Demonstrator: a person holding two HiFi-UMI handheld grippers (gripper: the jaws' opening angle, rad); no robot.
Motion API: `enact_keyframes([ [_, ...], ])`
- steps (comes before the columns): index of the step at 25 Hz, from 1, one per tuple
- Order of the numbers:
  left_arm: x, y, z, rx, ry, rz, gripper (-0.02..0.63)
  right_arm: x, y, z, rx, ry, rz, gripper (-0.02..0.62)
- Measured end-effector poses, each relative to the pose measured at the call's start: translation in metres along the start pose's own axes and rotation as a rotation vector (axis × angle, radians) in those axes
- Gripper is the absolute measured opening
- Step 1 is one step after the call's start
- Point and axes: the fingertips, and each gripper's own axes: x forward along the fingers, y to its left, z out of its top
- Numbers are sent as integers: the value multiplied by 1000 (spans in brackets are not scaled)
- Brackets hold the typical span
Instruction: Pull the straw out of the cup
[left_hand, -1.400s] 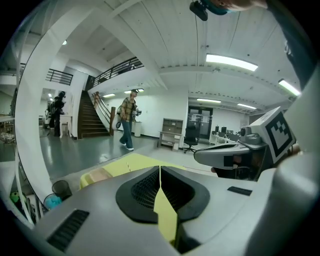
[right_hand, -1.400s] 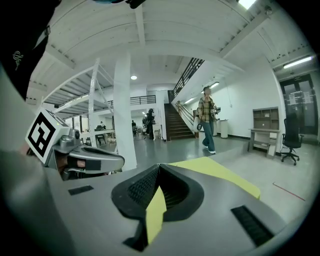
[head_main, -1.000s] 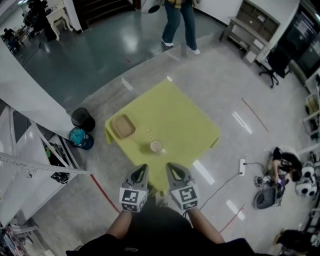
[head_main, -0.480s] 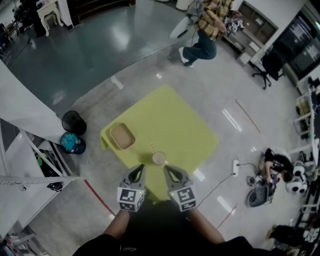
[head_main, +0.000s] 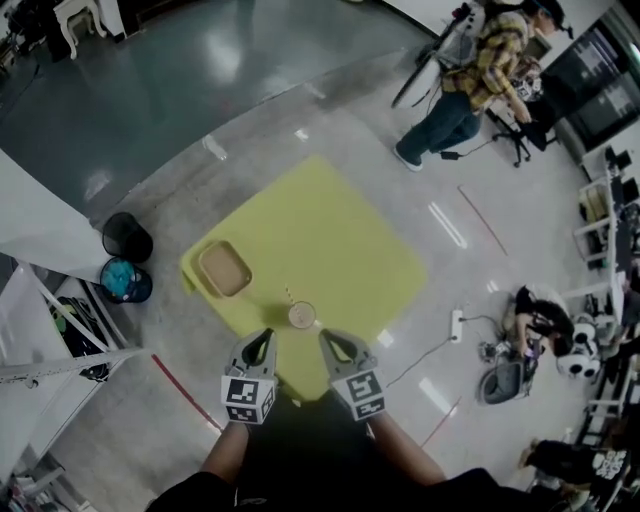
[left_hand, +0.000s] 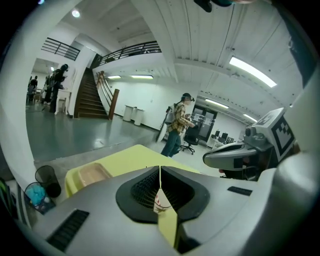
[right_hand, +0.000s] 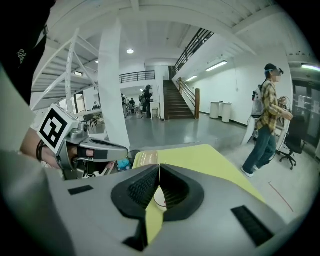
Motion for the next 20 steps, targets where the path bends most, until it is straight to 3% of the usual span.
enact_keyframes([
  [10,9,3,-8,-40,25,105,48,17,-18,-21,15,50,108,17],
  [14,17,-18,-8,-47,35,116,48,11,-37,-29,15,57,126,17],
  [20,23,-10,-14,-55,72,153,48,34,-48,-41,47,69,153,17],
])
